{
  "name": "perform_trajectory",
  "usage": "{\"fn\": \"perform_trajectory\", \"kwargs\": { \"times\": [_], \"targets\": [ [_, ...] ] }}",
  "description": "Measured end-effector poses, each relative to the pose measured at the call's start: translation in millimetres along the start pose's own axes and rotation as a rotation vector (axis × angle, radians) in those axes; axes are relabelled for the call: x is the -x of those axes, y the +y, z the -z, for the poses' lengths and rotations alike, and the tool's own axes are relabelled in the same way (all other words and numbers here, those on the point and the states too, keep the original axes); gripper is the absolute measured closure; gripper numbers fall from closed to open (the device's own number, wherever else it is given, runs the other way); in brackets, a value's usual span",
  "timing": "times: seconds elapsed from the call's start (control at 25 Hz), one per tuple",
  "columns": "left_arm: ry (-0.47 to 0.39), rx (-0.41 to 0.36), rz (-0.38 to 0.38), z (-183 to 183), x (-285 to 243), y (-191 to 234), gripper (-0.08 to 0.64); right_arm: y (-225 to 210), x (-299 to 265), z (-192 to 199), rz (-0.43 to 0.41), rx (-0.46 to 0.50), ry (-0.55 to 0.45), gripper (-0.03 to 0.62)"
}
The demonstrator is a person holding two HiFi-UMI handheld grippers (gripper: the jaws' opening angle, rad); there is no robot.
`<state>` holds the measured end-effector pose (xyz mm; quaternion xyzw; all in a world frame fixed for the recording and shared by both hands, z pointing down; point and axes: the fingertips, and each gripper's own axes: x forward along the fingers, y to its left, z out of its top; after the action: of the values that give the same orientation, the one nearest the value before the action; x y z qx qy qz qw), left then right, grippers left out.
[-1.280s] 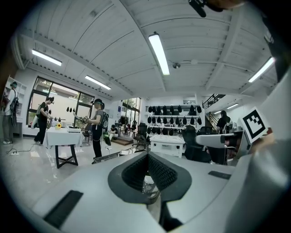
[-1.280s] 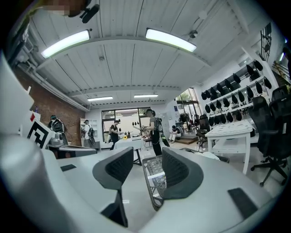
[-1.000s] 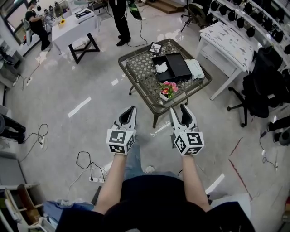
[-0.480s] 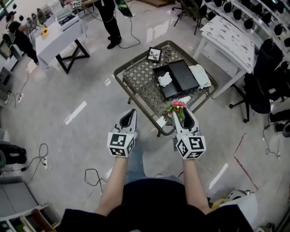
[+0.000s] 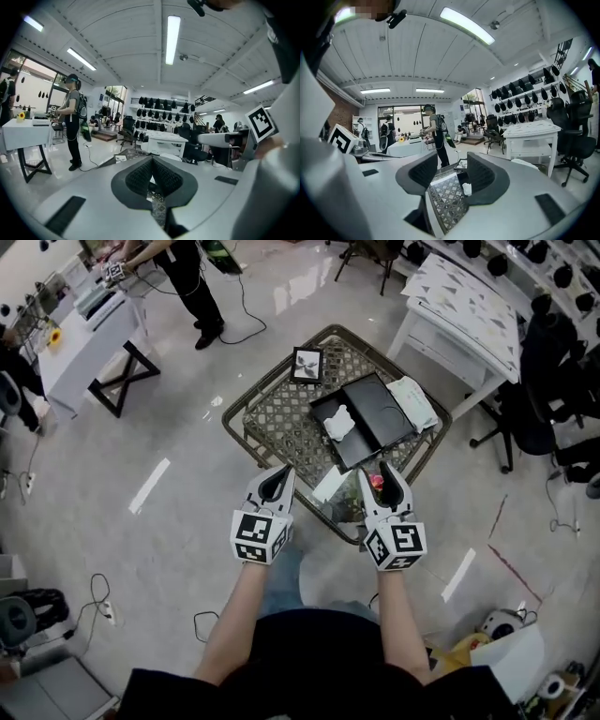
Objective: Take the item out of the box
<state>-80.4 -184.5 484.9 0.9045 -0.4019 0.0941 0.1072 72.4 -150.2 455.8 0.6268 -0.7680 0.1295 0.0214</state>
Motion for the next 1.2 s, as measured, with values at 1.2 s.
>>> {"fn": "perform_trajectory", "kwargs": {
  "times": [1.2],
  "targets": [
    [0.044,-0.058,0.248,-47,-151,64,0.54,-60,-93,-27,0.275,-0.093,-0.02,0.411]
  ]
}}
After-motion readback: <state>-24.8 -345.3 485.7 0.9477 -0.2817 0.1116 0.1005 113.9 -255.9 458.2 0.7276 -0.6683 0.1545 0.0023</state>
